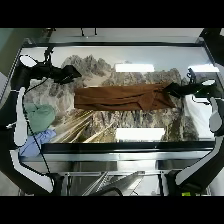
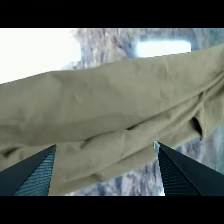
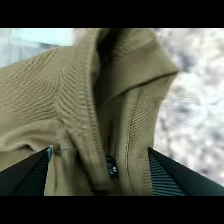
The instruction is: Fold the shirts.
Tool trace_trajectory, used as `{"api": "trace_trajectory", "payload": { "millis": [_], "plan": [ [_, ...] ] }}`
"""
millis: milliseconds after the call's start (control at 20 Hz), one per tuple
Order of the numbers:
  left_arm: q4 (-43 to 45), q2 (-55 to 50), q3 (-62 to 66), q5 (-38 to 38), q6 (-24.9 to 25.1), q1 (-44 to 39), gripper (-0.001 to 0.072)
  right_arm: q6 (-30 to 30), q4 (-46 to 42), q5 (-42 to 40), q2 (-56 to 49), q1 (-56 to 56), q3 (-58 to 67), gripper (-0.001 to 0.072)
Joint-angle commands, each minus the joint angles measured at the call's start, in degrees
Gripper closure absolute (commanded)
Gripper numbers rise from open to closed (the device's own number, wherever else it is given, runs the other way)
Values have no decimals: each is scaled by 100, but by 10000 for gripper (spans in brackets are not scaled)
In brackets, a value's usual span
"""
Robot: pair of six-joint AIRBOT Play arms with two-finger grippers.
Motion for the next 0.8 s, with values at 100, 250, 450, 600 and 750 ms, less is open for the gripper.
{"api": "trace_trajectory", "payload": {
  "millis": [100, 250, 450, 600, 750],
  "plan": [
    [-348, -179, 4, -278, 31, -411, 155, -175, -39, 341, -205, 170, -13, 425],
    [-341, -317, 4, -63, 173, -929, 609, -619, 693, 404, -205, 238, 2, 692],
    [-345, -695, 4, 490, 223, -1775, 693, -568, 1488, 885, -105, 236, 546, 692],
    [-354, -1161, 9, 1390, 297, -2498, 693, -216, 1547, 1115, 221, 297, 1036, 693],
    [-350, -1626, 402, 2004, 173, -3036, 694, 144, 1576, 1392, 601, 437, 1327, 692]
  ]
}}
